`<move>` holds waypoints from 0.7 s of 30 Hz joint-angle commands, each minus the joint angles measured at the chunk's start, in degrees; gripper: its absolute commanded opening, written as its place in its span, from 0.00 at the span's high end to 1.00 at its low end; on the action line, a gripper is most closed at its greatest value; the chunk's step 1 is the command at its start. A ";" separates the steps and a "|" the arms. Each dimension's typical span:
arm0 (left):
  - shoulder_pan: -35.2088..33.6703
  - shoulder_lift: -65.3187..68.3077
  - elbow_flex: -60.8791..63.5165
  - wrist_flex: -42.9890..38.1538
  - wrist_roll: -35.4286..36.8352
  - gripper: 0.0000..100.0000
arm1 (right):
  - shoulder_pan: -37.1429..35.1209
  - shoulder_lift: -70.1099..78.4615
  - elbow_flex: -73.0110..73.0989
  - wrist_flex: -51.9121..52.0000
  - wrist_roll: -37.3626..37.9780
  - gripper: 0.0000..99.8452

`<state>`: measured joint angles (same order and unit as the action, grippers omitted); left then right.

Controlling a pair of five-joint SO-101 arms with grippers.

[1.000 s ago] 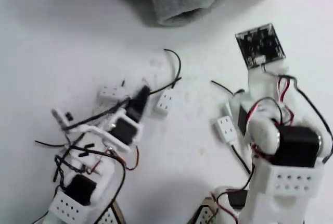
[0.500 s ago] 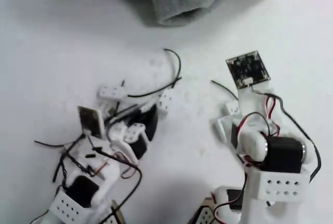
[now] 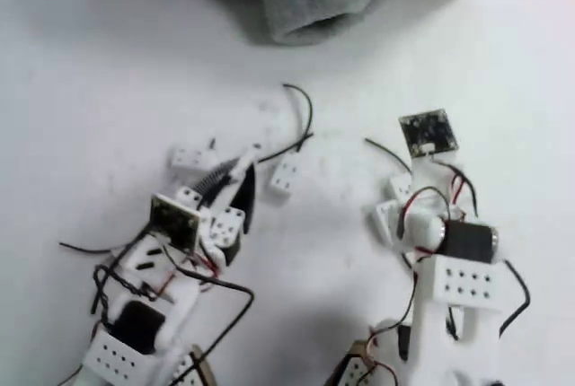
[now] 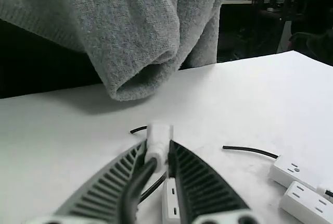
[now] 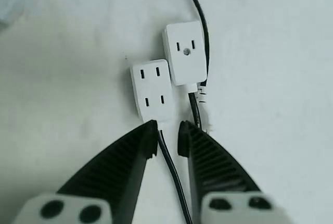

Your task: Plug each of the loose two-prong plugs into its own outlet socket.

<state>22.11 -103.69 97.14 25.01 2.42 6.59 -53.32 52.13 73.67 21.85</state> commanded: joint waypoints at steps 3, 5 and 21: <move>-1.01 -0.31 -3.34 -1.76 -0.18 0.98 | 0.84 7.87 7.65 -13.32 -1.23 0.92; -1.01 -0.22 -4.40 -2.11 -0.35 0.98 | 0.84 10.15 8.09 -15.34 -3.87 0.92; -0.66 35.56 -30.42 -10.46 -2.64 0.98 | 0.66 24.13 8.26 -24.92 -5.36 0.92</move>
<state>21.67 -83.12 79.38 16.13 -2.59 6.86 -31.69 60.66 51.43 17.10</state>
